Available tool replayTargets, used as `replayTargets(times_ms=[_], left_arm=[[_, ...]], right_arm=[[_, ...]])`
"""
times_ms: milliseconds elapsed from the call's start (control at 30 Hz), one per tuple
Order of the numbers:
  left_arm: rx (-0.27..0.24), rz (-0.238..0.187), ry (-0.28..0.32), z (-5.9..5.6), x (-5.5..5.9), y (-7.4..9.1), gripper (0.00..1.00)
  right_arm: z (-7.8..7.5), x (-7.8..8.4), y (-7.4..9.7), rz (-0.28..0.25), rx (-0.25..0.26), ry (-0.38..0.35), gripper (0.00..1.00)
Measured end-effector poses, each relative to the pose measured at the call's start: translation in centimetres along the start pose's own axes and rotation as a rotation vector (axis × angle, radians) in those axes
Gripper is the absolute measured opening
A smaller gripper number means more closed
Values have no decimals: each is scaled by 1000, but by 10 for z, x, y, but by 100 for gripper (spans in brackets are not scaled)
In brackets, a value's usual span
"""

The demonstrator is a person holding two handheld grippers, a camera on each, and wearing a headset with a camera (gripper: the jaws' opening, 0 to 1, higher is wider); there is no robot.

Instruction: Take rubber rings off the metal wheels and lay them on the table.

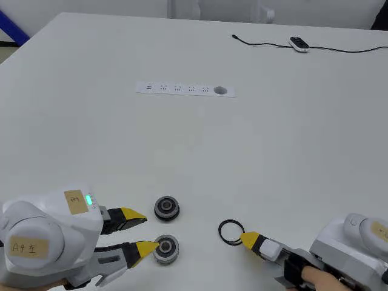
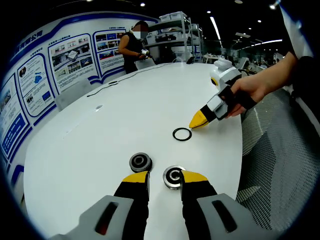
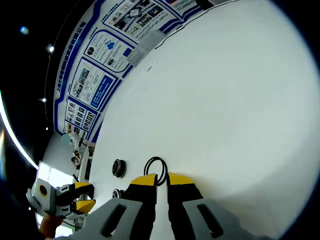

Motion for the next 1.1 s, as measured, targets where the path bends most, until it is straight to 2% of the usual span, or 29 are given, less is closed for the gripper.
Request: replayTargets(times_ms=[100,200,333,433,567,700,867,1100], left_arm=[[0,3,-3,1,0,0,25],[4,10,-9,3,0,-2,25],[5,21,-22,9,-2,-4,25],[1,19,-24,17,-7,-5,24],[-7,19,-24,26,-11,-9,24],[1,36,-34,34,-14,-17,23],[0,40,-30,44,-16,-27,23],[17,52,-41,49,-20,-42,22]], right_arm=[[1,-6,4,-27,0,18,9],[6,-10,3,-32,-15,55,10],[14,-11,-1,-23,-49,119,13],[24,-11,-5,-17,-101,161,17],[35,-13,-9,-5,-160,182,23],[44,-13,-13,7,-200,215,25],[47,-10,-15,49,-221,269,27],[52,-11,-21,68,-250,302,33]])
Point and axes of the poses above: the centre of the closed fingertips' face, and the gripper's own axes: y roughly backward along the fingers, z roughly to its left, x roughly out of its underside, the point moved 8 cm from there along y, roughly backward along the fingers, and after that the axes turned 10 degrees about z, right-handed, at the moved point
